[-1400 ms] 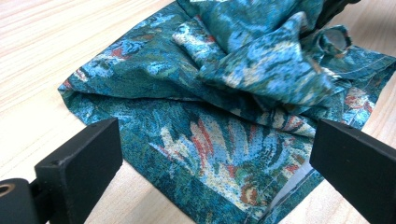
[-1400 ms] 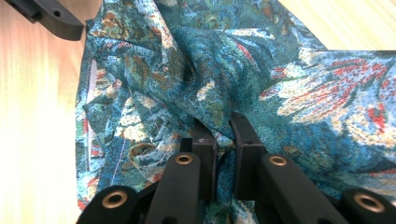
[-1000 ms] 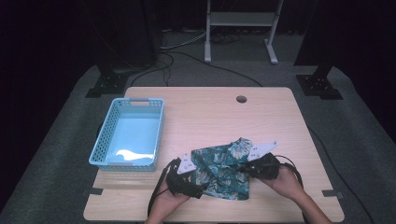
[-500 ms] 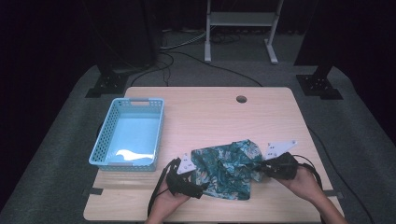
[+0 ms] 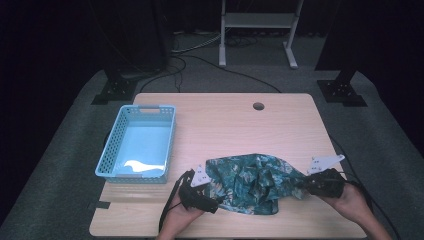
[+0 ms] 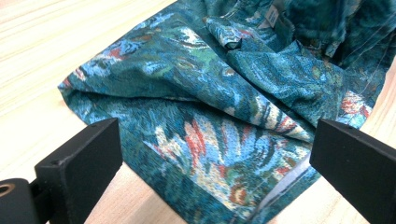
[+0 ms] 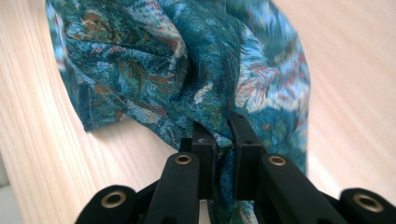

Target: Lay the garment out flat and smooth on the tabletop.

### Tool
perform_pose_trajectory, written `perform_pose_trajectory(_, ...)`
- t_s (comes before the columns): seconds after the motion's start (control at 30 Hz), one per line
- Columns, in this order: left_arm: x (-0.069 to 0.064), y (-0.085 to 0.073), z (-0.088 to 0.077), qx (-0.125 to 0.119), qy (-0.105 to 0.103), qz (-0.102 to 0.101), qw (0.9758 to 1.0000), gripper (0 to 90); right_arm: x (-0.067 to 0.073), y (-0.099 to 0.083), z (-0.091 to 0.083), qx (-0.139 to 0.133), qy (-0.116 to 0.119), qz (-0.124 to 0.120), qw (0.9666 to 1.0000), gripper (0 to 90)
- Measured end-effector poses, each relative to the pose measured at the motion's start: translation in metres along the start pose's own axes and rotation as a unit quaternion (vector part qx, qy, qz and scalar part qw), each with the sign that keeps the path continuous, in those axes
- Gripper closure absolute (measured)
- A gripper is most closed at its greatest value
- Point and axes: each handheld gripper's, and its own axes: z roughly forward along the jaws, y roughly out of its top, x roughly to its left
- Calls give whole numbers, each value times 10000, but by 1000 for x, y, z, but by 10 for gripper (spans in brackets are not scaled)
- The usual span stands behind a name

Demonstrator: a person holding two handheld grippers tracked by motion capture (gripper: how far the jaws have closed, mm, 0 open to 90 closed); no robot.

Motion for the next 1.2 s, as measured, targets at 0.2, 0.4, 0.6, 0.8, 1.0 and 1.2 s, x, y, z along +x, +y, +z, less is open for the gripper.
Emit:
perform_pose_trajectory(0.2,-5,3,1,-1,-51,51,10000,16,-12,-33,3,123,45,372,9992,772)
perform_pose_trajectory(0.4,-10,8,3,-10,-132,91,9999,18,-18,-58,4,43,171,667,9976,576)
perform_pose_trajectory(0.6,-15,15,6,-19,-203,151,9997,39,-8,-66,-5,-176,242,687,9972,400)
perform_pose_trajectory(0.8,-23,22,16,93,-261,255,9993,58,4,-68,-16,-354,314,626,9969,344)
perform_pose_trajectory(1.0,-30,28,29,212,-411,353,9983,98,12,-64,-20,-588,504,597,9952,331)
perform_pose_trajectory(1.2,-38,38,40,325,-484,497,9971,130,19,-56,-13,-723,798,600,9924,327)
